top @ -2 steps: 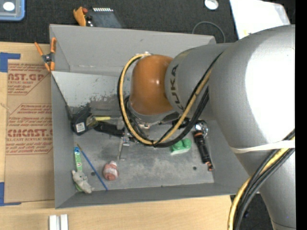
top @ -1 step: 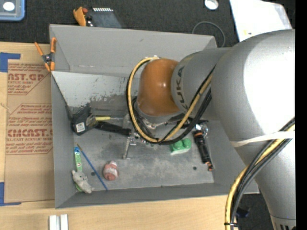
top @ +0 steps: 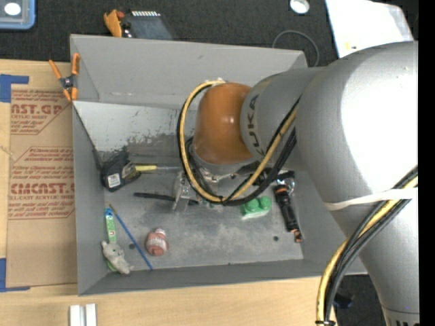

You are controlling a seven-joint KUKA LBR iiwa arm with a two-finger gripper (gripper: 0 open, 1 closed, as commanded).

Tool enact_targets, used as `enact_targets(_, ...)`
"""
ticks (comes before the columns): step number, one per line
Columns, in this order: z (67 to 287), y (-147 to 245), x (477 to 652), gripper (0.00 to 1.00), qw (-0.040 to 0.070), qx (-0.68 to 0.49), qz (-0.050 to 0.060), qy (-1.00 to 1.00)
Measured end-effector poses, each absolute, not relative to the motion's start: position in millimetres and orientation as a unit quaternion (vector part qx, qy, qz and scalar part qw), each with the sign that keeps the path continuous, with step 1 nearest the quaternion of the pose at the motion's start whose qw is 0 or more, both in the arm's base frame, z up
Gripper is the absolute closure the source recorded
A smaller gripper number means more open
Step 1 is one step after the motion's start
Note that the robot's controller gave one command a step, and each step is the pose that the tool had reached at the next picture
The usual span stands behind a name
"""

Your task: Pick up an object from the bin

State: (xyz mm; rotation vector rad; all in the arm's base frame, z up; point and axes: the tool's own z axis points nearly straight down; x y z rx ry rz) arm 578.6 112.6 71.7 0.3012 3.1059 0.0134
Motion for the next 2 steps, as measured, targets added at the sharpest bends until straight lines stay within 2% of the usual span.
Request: enact_targets(2, 77.2, 113.0, 577.4, 1.0, 0.009, 0.103, 0.004, 0.995)
